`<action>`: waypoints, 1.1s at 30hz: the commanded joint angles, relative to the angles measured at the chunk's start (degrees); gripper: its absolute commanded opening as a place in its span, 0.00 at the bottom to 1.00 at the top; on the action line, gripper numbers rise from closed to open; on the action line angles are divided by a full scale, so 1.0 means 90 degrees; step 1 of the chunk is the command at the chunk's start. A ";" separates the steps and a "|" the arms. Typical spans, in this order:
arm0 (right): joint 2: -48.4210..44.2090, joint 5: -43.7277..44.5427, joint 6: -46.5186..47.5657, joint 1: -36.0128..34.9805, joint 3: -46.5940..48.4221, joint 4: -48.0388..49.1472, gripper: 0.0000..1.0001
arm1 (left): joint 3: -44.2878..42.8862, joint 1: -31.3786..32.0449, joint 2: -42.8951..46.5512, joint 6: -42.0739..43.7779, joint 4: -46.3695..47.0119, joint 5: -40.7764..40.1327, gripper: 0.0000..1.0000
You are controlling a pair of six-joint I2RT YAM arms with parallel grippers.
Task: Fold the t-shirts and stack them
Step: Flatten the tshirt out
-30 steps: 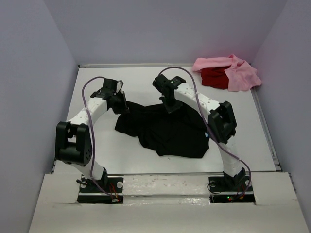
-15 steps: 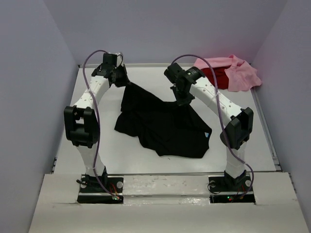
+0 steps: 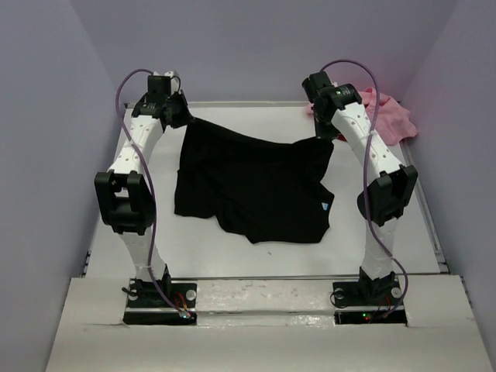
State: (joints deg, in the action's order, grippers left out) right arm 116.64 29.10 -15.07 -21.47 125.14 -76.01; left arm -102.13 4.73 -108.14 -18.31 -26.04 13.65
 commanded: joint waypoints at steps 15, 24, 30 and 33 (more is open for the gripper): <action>-0.3456 -0.4278 -0.0660 -0.0173 -0.2537 0.0751 0.00 | 0.3837 -0.0047 0.4894 -0.1003 0.0336 0.0407 0.00; -0.5731 -0.5819 -0.0318 -0.0173 -0.2167 0.0407 0.00 | 0.2815 -0.0047 0.7209 -0.0838 -0.1489 0.0104 0.00; -0.7149 -0.5580 -0.0279 -0.0173 -0.1778 0.1326 0.00 | 0.1509 -0.0037 0.8177 -0.0779 -0.1519 -0.0354 0.00; -0.6896 -0.5256 -0.0288 -0.0173 -0.0422 0.1209 0.00 | 0.0375 -0.0037 0.7817 -0.0662 -0.2132 -0.0695 0.00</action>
State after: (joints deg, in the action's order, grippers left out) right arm 52.16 -20.27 -18.57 -22.68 112.03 -70.91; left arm -87.50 4.64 -35.27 -25.91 -41.67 11.40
